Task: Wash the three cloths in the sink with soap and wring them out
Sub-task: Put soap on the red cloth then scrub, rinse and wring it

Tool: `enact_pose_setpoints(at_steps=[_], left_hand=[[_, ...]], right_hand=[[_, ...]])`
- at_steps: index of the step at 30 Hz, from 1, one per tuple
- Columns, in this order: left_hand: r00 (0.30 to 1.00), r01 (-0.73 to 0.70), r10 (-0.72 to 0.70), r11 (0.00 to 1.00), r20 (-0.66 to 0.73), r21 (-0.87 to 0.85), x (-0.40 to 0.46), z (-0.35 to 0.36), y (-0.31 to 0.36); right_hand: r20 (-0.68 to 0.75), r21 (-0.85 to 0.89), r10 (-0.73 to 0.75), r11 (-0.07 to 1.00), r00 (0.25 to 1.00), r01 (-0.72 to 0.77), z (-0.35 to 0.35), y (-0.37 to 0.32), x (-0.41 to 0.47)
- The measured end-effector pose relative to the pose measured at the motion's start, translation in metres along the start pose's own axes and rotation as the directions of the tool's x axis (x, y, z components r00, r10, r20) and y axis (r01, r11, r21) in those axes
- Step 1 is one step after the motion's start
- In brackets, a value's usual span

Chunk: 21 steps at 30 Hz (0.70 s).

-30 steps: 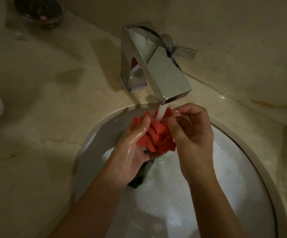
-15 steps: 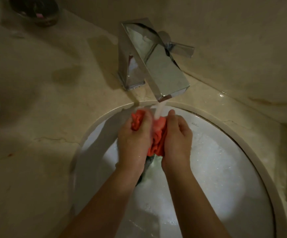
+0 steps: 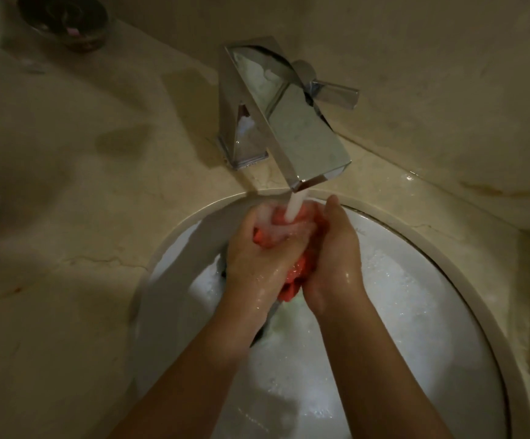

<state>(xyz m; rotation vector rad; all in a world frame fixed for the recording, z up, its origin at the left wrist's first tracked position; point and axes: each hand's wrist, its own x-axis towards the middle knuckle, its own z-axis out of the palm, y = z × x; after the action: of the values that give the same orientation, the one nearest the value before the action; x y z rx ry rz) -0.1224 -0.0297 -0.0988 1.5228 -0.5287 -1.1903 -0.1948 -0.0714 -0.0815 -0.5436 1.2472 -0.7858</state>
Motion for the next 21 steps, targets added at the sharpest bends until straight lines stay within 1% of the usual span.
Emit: enact_pose_setpoints(at_steps=[2,3,5,7,8,10,12,13,15,17,19,21], left_hand=[[0.999,0.044,-0.043,0.996,0.015,-0.079,0.003,0.000,0.004],[1.000,0.023,-0.021,0.993,0.015,-0.116,0.004,0.000,0.004],[1.000,0.016,-0.018,0.991,-0.011,-0.136,0.002,0.000,0.005],[0.997,0.064,-0.073,0.971,-0.030,-0.228,0.002,0.001,0.007],[0.994,0.095,-0.108,0.952,-0.029,-0.290,0.000,0.000,0.009],[0.990,0.088,-0.120,0.928,-0.068,-0.362,-0.001,-0.001,0.013],[0.985,0.079,-0.133,0.919,-0.114,-0.387,-0.004,0.001,0.014],[0.981,0.087,-0.149,0.913,-0.127,-0.398,-0.007,0.003,0.017],[0.973,0.123,-0.191,0.901,-0.127,-0.417,-0.011,0.005,0.017],[0.974,0.139,-0.200,0.896,-0.103,-0.422,-0.014,0.004,0.017],[0.982,0.116,-0.167,0.902,-0.088,-0.416,-0.019,0.004,0.020],[0.977,0.129,-0.192,0.877,-0.092,-0.463,-0.019,0.005,0.025]], right_hand=[[0.058,-0.019,-0.063,0.998,0.996,0.064,-0.003,-0.003,-0.003],[0.069,-0.027,-0.088,0.996,0.994,0.090,-0.005,-0.003,-0.001],[0.075,-0.024,-0.107,0.994,0.991,0.109,-0.009,-0.004,0.002],[0.122,-0.031,-0.131,0.990,0.984,0.136,-0.011,-0.008,-0.001],[0.159,-0.059,-0.166,0.982,0.973,0.178,-0.013,-0.008,-0.004],[0.183,-0.198,-0.256,0.936,0.949,0.291,-0.010,-0.002,-0.012],[0.167,-0.394,-0.352,0.832,0.921,0.389,-0.002,0.011,-0.018],[0.146,-0.462,-0.383,0.789,0.912,0.405,0.002,0.018,-0.019],[0.044,-0.492,-0.392,0.792,0.919,0.361,0.011,0.016,-0.014],[-0.037,-0.535,-0.377,0.790,0.925,0.301,0.019,0.004,-0.010],[-0.040,-0.564,-0.383,0.771,0.923,0.296,0.015,-0.001,-0.005],[-0.021,-0.529,-0.331,0.804,0.943,0.271,0.015,-0.009,-0.011]])
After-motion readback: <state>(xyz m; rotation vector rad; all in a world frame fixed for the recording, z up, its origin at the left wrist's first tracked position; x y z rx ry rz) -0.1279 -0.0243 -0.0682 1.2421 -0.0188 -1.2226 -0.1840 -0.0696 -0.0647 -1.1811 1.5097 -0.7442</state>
